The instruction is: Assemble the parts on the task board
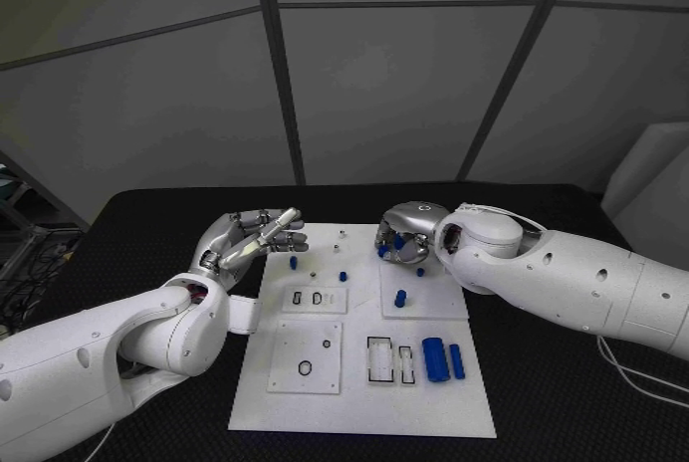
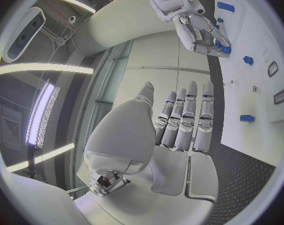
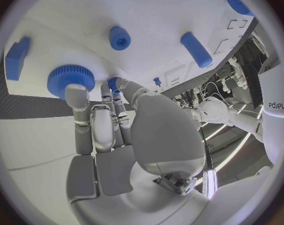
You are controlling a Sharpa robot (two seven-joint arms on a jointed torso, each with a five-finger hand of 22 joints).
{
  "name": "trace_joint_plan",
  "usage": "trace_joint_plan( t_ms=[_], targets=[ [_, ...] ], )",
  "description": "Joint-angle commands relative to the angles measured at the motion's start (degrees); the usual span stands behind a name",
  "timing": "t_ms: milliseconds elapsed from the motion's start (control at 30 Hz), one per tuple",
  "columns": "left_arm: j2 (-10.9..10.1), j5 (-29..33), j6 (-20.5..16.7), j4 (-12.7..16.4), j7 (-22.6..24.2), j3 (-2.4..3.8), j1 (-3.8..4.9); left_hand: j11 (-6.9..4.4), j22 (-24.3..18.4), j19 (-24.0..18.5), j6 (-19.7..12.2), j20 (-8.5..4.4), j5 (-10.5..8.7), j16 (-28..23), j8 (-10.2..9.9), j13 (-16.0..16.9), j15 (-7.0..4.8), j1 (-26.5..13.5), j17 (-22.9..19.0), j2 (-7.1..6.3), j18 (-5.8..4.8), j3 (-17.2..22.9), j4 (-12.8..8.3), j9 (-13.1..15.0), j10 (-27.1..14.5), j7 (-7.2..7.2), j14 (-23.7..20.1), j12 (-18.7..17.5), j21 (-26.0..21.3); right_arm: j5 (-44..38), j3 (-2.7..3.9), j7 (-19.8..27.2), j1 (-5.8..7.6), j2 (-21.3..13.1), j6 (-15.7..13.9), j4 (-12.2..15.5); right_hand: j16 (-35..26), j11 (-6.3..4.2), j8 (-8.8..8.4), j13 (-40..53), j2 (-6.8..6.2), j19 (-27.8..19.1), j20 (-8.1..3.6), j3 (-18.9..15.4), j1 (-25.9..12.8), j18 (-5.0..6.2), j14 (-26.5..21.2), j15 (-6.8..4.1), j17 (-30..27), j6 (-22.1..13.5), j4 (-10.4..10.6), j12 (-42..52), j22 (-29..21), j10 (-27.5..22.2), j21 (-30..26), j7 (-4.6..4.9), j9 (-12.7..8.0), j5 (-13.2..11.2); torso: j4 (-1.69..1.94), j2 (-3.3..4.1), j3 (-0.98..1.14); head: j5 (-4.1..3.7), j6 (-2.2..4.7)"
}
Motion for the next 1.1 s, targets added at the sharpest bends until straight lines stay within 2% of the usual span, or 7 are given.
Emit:
trace_joint_plan(
  t_ms=[33,167,333,533,667,833,1100],
  targets=[
    [0.0,-0.5,1.2,-0.1,0.0,0.06,0.07,0.31,-0.1,0.3,0.1,0.18,-0.18,-0.2,-0.2,-0.1,0.33,0.6,0.1,0.22,2.93,0.0,-0.3,-0.1,0.1,0.32,-0.2,-0.2,-0.3,0.0,0.04,1.1,0.12,-0.5,-6.2,1.5,0.3,0.02,0.25,0.1,-0.14,0.1,-0.08,0.4,0.6,-1.0,2.6,-0.37,0.2,0.5,-0.1,0.0,0.2,0.4,0.3,0.1,0.1,-0.2,-0.12,0.05,0.0,0.05,0.28],
    [-0.1,-0.5,1.2,-0.2,0.0,0.06,0.06,0.32,-0.1,0.3,0.1,0.18,-0.17,-0.3,-0.3,-0.1,0.33,0.6,0.1,0.26,2.93,0.1,-0.4,-0.1,0.1,0.32,-0.2,-0.2,-0.4,0.0,0.07,0.8,0.18,-1.1,-8.6,2.8,0.5,0.04,0.25,0.1,-0.31,0.1,-0.07,0.6,0.6,-1.04,2.6,-0.36,0.4,0.6,-0.2,-0.1,0.5,0.4,0.5,0.1,0.1,-0.2,-0.12,0.09,-0.02,0.05,0.71],
    [0.0,-0.5,1.4,-0.2,0.0,0.06,0.06,0.32,-0.1,0.3,0.1,0.18,-0.17,-0.3,-0.3,-0.1,0.34,0.6,0.1,0.26,2.93,0.1,-0.4,-0.1,0.1,0.33,-0.2,-0.3,-0.4,0.0,0.09,-0.3,0.88,-0.5,-10.6,2.5,0.5,0.06,0.24,0.1,-0.39,0.1,-0.07,0.7,0.6,-1.06,2.6,-0.34,0.4,0.6,-0.2,-0.1,0.7,0.4,0.7,0.12,0.1,-0.2,-0.03,0.16,0.0,0.05,1.21],
    [0.0,-0.5,1.5,-0.3,-0.2,0.06,0.07,0.32,-0.1,0.3,0.1,0.18,-0.17,-0.3,-0.3,-0.1,0.34,0.6,0.1,0.27,2.93,0.1,-0.4,-0.1,0.1,0.33,-0.2,-0.3,-0.4,0.0,0.09,-1.5,1.81,1.7,-11.5,0.0,0.6,0.08,0.22,0.1,-0.44,0.2,-0.06,0.8,0.5,-1.08,2.6,-0.32,0.5,0.7,-0.1,-0.1,0.8,0.4,0.8,0.15,0.1,-0.2,0.16,0.26,-0.06,0.07,1.56],
    [0.0,-0.5,1.6,-0.3,-0.2,0.06,0.07,0.32,-0.1,0.3,0.1,0.18,-0.17,-0.3,-0.3,-0.1,0.34,0.6,0.1,0.27,2.93,0.1,-0.4,-0.1,0.1,0.33,-0.2,-0.3,-0.4,0.0,0.08,-2.3,2.04,3.9,-12.3,-2.2,0.7,0.15,0.12,0.0,-0.64,0.1,-0.02,1.0,0.2,-1.09,2.6,-0.27,0.5,0.6,0.0,-0.2,0.9,0.4,1.0,0.2,0.1,-0.2,0.01,0.35,-0.03,0.37,1.68],
    [0.1,-0.5,1.6,-0.2,-0.3,0.06,0.07,0.33,-0.1,0.3,0.1,0.19,-0.18,-0.3,-0.3,-0.1,0.35,0.6,0.1,0.29,2.92,0.1,-0.4,-0.1,0.1,0.34,-0.2,-0.3,-0.4,-0.1,0.08,-3.0,2.14,6.3,-13.4,-4.2,0.8,0.19,0.06,0.0,-0.73,0.0,0.04,1.3,0.0,-1.09,2.5,-0.24,0.6,0.6,0.1,-0.3,1.0,0.3,1.1,0.29,0.1,0.0,0.12,0.44,-0.04,0.49,1.86],
    [0.2,-0.5,1.8,-0.3,-0.5,0.06,0.08,0.36,-0.2,0.4,0.1,0.23,-0.17,-0.8,-0.5,-0.1,0.44,0.6,0.2,0.24,2.93,0.0,-0.6,-0.1,0.1,0.3,-0.5,-0.5,-0.5,0.1,0.05,-2.8,2.19,9.9,-12.1,-7.8,0.9,0.24,-0.01,0.0,-1.0,-0.1,0.11,1.4,-0.4,-1.11,2.5,-0.19,0.8,0.7,0.2,-0.3,1.2,0.3,1.3,0.33,0.1,0.2,0.13,0.4,-0.04,0.99,1.76]
  ],
)
